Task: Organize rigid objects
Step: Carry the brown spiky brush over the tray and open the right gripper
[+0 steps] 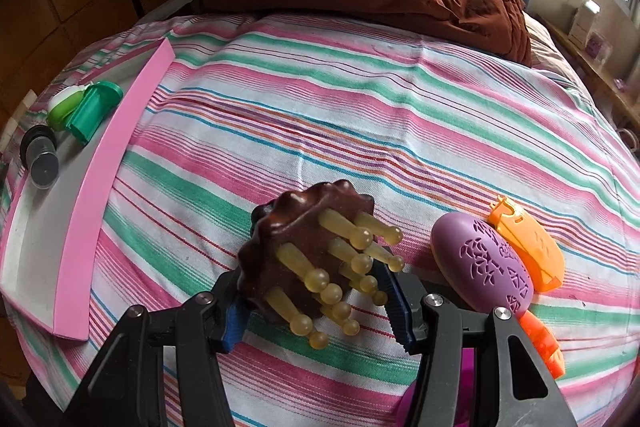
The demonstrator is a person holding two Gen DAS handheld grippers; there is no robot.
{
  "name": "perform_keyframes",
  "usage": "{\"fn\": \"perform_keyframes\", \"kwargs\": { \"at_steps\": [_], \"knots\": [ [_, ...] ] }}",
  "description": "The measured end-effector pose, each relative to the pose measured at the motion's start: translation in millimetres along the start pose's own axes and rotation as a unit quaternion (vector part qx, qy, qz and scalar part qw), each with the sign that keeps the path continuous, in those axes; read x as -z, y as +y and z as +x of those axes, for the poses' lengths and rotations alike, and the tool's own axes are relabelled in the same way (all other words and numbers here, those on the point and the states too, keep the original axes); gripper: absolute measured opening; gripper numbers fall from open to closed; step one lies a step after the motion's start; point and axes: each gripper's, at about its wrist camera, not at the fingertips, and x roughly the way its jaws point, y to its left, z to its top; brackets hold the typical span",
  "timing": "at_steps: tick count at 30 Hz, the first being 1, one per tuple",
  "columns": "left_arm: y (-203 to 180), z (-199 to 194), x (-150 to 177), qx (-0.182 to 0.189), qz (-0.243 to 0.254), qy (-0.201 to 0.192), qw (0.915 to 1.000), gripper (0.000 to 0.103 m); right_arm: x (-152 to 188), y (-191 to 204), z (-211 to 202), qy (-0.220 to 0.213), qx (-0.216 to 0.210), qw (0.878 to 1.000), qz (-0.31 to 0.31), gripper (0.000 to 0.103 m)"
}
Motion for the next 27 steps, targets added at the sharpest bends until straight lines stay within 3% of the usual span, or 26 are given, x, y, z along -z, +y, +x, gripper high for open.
{"fn": "perform_keyframes", "kwargs": {
  "at_steps": [5,10,21,27],
  "knots": [
    [10.0,-1.8,2.4,-0.002,-0.008,-0.001,1.0,0.041,-0.3,4.1,-4.1,0.008,0.015,1.0,0.021,0.057],
    [23.4,-1.3,4.6,-0.007,-0.022,0.001,0.9997,0.041,1.4,20.9,-16.4,-0.004,0.002,1.0,0.02,0.057],
    [36.8,1.0,6.8,-0.015,-0.039,0.004,0.9991,0.041,-27.0,95.9,-59.2,-0.056,-0.085,0.994,-0.04,0.057],
    [39.4,2.7,8.1,-0.016,-0.041,0.006,0.999,0.041,-40.1,152.7,-55.3,-0.042,-0.126,0.985,-0.107,0.057]
  ]
}}
